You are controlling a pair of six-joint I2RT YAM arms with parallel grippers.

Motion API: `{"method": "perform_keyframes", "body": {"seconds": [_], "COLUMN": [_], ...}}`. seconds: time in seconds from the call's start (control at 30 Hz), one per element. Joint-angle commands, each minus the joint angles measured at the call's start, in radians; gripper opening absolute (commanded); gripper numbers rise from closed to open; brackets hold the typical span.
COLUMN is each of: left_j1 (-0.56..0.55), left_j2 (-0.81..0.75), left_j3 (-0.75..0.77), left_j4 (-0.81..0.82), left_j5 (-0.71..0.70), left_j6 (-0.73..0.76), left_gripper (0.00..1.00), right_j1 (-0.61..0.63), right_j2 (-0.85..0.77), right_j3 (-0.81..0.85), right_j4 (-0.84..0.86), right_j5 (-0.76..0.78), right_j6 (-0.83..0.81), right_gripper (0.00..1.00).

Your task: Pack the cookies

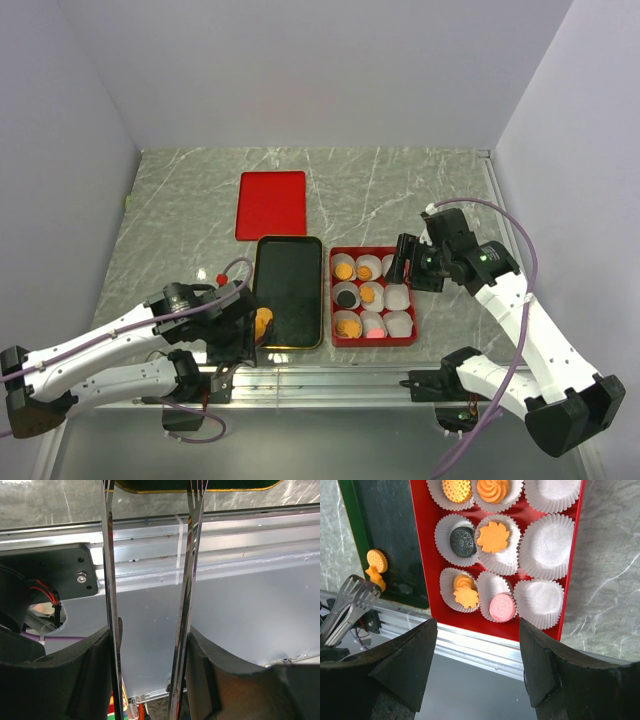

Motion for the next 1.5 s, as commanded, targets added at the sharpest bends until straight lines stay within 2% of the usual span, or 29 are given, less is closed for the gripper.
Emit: {"method": "perform_keyframes", "body": {"seconds": [0.0,0.6,0.97,1.17,1.33,1.47], "left_j1": [0.003,0.003,0.003,0.003,0.009,0.035], "left_j2": [0.013,0.024,0.078,0.101,0.177,0.259], "left_j3": [-0.002,-0.099,-0.130,-0.021,0.183,0.353], "left_j4": [0.039,0.073,0.116,0.077,-0.014,-0.021], "left_j5": [0.002,0.025,0.065,0.024,-0.036,-0.051], "left_j6": [0.024,0.033,0.071,0.082,0.135,0.202], "left_gripper": [0.56,0.56,0.47,0.43,0.44,0.43], "right_j1": [0.007,0.007,0.005,0.007,0.005,0.002], "right_j2": [0.006,0.043,0.046,0.048,0.035,0.018], "right_j3": [0.013,0.032,0.036,0.044,0.047,0.058], "right_j4": [0.018,0.026,0.023,0.020,0.013,-0.008], "right_j5": [0.003,0.000,0.008,0.012,0.018,0.024], "right_j6": [0.002,0.002,0.000,0.000,0.002,0.005], "right_gripper": [0.73,0.73,0.73,0.73,0.73,0.73]}}
